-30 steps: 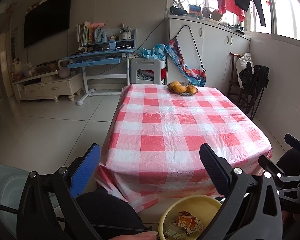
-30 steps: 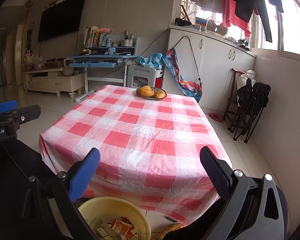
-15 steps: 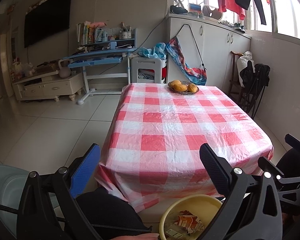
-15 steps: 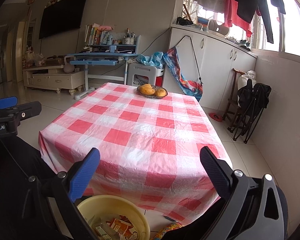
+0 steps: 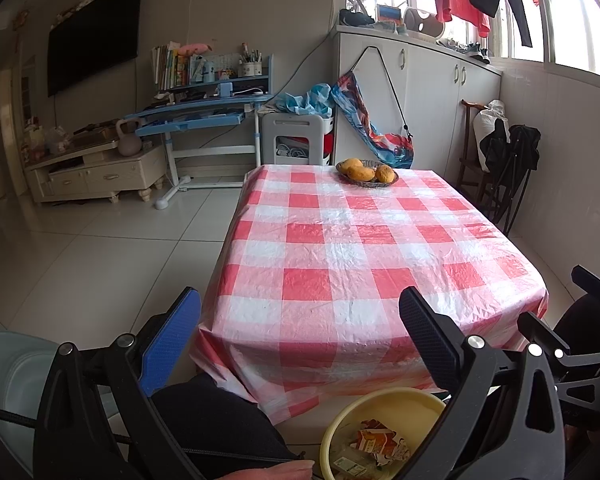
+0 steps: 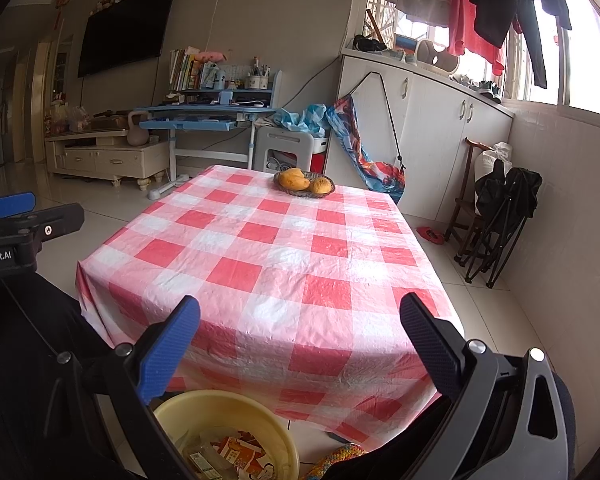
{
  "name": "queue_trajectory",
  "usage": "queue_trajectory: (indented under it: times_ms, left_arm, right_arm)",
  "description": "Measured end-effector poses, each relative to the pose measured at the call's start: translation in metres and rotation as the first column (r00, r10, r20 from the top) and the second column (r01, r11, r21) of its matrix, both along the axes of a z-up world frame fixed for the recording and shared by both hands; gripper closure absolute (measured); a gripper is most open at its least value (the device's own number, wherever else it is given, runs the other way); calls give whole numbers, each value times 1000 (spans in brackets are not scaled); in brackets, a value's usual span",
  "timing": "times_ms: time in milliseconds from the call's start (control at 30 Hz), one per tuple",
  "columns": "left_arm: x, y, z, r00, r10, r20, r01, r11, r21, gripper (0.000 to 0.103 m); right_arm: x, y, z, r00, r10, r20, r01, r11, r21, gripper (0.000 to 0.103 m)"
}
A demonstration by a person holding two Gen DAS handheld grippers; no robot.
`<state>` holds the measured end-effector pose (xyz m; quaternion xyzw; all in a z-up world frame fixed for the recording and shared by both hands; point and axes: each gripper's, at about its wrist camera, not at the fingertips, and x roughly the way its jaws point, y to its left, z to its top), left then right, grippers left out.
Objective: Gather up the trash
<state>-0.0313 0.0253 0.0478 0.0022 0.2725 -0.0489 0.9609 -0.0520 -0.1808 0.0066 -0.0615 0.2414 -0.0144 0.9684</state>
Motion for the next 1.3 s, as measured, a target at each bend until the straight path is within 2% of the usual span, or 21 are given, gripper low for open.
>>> queue_trajectory:
  times_ms: [1300]
  left_arm:
    - [-5, 21, -4, 1000, 10, -6, -10, 1000, -17, 7]
  right_arm:
    - [0, 1, -2, 1000, -2, -3, 2, 1000, -7, 7]
